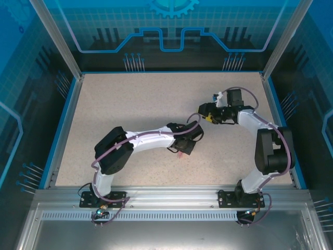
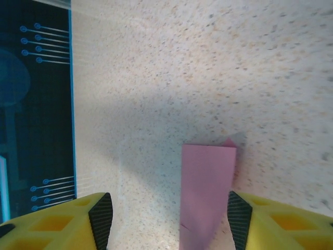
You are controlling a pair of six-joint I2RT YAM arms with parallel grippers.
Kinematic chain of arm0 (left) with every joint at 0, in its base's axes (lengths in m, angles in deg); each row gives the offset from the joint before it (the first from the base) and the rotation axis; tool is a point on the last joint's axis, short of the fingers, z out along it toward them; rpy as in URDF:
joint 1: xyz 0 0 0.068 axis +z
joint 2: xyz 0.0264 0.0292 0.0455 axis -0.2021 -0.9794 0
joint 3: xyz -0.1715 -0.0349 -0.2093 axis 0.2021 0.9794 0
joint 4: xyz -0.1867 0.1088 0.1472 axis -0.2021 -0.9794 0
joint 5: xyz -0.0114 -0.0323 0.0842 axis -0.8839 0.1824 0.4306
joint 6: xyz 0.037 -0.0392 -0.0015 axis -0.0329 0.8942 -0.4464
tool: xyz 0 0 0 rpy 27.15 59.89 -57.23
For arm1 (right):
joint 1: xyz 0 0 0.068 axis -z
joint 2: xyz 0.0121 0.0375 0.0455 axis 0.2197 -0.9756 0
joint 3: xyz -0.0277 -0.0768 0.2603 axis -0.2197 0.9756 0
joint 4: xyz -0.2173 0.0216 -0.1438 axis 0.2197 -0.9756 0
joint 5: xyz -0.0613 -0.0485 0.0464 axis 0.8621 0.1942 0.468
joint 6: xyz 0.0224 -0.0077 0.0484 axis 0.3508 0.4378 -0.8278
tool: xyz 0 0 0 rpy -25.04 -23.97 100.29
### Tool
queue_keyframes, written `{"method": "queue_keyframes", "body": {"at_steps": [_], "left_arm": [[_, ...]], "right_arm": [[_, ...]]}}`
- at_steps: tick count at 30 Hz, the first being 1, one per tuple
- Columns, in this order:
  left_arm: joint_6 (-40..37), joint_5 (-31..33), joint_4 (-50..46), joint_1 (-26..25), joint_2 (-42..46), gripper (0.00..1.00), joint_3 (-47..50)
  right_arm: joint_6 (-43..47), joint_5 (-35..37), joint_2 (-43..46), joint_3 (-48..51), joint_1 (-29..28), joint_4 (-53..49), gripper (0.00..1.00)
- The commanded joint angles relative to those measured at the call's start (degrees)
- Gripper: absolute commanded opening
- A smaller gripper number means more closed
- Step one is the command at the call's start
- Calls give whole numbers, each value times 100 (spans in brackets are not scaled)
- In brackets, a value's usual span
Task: Fold a paper plane with a square sheet of paper (fold left side to right side)
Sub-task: Fold the wing for the fifth time at the center of the table.
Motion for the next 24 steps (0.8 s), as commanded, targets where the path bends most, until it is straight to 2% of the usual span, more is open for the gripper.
{"method": "queue_keyframes", "body": {"at_steps": [1, 5, 14, 19, 24], "left_arm": [[294, -1127, 892, 232, 259, 0, 437], [600, -1664, 1505, 441, 370, 0, 904], [1371, -2344, 3413, 777, 914, 0, 2312], [1736, -2566, 4557, 945, 1172, 0, 3063], [2115, -2701, 5296, 1085, 1267, 0, 3581]], "right_arm": [[247, 226, 167, 334, 130, -168, 64], [412, 179, 261, 508, 142, -199, 65], [628, -175, 323, 718, 40, -91, 65], [578, -202, 343, 1088, -130, 141, 65], [444, -177, 257, 1215, -413, 354, 63]]}}
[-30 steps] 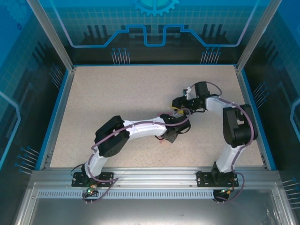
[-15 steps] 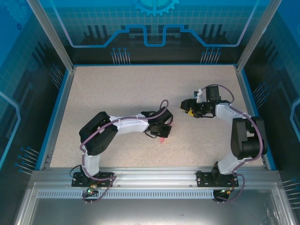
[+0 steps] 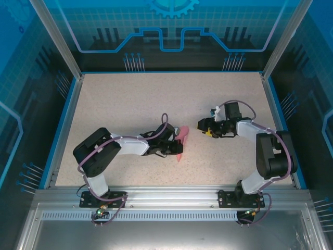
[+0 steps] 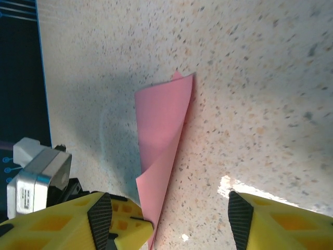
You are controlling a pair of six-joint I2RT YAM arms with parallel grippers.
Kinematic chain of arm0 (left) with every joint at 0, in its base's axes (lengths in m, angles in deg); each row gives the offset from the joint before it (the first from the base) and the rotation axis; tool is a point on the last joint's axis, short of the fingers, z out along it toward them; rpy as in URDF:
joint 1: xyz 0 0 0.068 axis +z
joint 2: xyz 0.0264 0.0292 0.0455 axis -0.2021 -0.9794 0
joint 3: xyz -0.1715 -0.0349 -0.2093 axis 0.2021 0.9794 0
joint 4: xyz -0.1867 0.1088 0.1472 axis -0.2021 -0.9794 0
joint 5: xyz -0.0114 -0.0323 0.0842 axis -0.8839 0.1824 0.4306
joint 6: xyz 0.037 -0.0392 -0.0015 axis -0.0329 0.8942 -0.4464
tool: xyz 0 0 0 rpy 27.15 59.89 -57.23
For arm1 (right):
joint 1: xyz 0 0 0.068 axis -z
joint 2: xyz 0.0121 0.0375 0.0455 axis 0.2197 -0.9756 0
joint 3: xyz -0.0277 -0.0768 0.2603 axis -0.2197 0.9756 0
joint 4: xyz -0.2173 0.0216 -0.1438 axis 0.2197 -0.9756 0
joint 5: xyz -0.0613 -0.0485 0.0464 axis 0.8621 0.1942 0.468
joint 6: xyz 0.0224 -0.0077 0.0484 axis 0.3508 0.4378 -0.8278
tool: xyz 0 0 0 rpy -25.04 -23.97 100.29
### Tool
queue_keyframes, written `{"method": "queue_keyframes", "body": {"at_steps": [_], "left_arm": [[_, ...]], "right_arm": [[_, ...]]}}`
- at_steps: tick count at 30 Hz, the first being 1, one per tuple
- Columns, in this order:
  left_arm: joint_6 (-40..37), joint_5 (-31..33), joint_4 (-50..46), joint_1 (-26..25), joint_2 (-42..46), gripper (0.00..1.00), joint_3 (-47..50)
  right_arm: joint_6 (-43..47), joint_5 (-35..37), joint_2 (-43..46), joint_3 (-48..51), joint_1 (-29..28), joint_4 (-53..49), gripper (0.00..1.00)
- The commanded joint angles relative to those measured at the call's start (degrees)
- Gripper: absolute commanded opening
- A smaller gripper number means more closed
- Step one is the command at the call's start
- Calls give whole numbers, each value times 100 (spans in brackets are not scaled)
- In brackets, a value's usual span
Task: Fold a paper plane with a square sheet of paper (fold left side to right side)
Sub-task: Fold the wing for the fifth time at the center of the table.
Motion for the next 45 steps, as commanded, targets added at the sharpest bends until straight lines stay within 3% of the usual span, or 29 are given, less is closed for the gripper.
{"method": "queue_keyframes", "body": {"at_steps": [1, 11, 21, 45], "left_arm": [[430, -263, 964, 104, 185, 0, 322], [1000, -299, 2448, 270, 305, 0, 1255], [1743, -614, 4236, 508, -196, 0, 1895], [2139, -338, 4891, 661, -275, 0, 2455]], "right_arm": [[-60, -103, -9, 85, -247, 244, 63], [-169, 91, -137, 74, -633, 390, 62], [-326, 290, -401, 59, -1049, 632, 59], [-928, 505, -1152, -322, -1742, 1184, 52]]}}
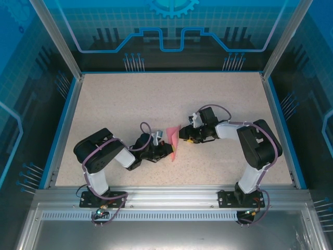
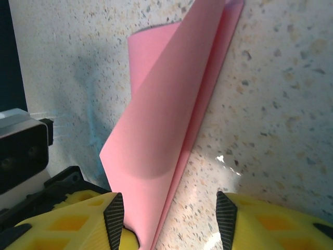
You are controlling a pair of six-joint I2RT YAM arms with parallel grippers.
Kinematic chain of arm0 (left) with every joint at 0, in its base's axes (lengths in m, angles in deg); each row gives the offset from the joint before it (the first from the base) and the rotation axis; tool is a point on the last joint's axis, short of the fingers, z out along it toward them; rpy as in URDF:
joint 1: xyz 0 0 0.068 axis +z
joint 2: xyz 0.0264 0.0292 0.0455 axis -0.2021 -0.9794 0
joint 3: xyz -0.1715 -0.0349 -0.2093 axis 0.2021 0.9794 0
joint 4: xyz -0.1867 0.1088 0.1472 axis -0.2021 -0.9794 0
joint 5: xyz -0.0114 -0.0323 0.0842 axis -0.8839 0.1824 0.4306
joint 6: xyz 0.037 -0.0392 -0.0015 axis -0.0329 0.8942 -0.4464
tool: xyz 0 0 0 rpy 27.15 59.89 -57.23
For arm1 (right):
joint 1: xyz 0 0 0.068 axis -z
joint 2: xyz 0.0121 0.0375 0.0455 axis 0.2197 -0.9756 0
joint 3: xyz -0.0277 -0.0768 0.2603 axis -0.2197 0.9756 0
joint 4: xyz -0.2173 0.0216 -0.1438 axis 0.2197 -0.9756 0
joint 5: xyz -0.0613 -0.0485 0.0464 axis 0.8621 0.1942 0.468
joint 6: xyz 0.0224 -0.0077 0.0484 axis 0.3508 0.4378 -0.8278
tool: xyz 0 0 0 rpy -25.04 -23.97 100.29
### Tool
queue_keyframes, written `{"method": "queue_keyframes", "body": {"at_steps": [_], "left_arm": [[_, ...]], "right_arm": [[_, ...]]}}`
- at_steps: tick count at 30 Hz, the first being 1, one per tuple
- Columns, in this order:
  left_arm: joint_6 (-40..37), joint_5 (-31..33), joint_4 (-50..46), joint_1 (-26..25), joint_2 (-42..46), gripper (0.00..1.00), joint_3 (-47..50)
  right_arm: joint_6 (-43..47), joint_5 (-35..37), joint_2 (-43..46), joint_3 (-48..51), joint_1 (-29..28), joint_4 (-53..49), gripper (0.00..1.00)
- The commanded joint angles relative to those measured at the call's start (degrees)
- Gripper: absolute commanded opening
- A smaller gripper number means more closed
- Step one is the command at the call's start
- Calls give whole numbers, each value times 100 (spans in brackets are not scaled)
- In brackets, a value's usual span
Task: Fold a paper plane with a square sheet of paper (fold left side to right side)
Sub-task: Fold the wing for the fifth time at the center of the table.
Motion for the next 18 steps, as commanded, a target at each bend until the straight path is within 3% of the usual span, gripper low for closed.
{"method": "queue_keyframes", "body": {"at_steps": [1, 18], "left_arm": [[113, 137, 295, 64, -55, 0, 104], [166, 193, 310, 104, -95, 0, 168]], "right_arm": [[-139, -10, -162, -140, -122, 176, 52], [-229, 355, -643, -802, -385, -613, 44]]}}
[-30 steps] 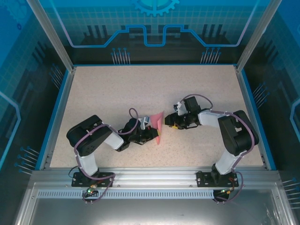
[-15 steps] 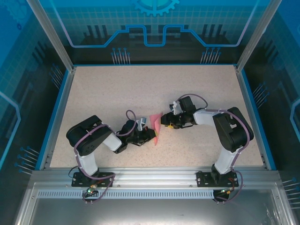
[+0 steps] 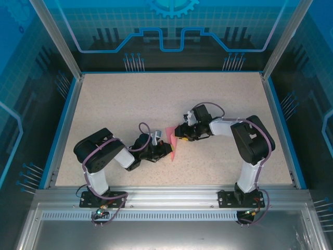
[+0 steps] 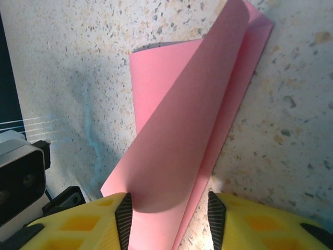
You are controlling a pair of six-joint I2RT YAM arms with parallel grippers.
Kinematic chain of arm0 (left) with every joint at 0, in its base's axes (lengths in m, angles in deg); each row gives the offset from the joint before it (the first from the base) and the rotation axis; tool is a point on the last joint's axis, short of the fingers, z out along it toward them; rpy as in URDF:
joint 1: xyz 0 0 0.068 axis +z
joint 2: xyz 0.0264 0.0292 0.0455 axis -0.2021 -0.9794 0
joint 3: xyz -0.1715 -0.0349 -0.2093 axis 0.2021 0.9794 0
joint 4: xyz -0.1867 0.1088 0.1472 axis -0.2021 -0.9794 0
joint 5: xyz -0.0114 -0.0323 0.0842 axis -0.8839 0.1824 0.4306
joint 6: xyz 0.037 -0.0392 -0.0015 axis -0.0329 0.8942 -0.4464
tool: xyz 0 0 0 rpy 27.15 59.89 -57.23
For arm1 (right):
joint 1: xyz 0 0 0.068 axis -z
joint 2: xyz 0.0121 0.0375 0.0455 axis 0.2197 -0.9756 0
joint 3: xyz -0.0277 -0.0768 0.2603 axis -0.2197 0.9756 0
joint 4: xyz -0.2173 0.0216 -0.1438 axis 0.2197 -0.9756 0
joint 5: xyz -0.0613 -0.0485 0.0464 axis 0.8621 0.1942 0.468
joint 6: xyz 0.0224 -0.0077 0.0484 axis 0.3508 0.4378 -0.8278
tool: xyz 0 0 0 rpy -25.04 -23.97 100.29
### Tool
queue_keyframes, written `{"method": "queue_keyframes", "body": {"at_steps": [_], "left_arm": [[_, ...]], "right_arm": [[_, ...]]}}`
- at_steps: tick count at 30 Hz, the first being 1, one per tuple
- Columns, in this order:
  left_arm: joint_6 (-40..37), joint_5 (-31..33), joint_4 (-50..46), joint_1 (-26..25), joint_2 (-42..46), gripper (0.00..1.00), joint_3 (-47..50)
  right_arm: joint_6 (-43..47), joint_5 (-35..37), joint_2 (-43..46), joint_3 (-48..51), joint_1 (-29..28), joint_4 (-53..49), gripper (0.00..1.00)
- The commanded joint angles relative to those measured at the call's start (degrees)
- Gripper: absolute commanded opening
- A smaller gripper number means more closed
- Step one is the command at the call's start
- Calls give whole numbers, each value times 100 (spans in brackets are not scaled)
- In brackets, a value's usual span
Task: Fold a paper plane with a square sheet of paper (fold left side to right side)
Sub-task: Fold the wing for the fifth time at the center of the table.
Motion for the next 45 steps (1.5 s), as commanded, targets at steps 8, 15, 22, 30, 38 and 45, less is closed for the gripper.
{"method": "queue_keyframes", "body": {"at_steps": [8, 15, 22, 30, 38, 45], "left_arm": [[81, 58, 78, 77, -38, 4, 39], [-240, 25, -564, 125, 442, 15, -87], [-425, -78, -1121, 457, 938, 32, -111], [-614, -495, -1445, 877, 704, 47, -551], [-682, -648, -1512, 914, 66, 42, -1062], [-638, -677, -1436, 911, -233, 33, -1157]], "right_arm": [[-48, 279, -341, -352, -151, -836, 44], [-50, 310, -428, -421, -159, -941, 44], [-35, 293, -455, -455, -181, -941, 44], [-31, 288, -438, -460, -186, -945, 44], [-21, 279, -455, -480, -186, -980, 44], [-10, 266, -447, -502, -185, -1016, 44]]}}
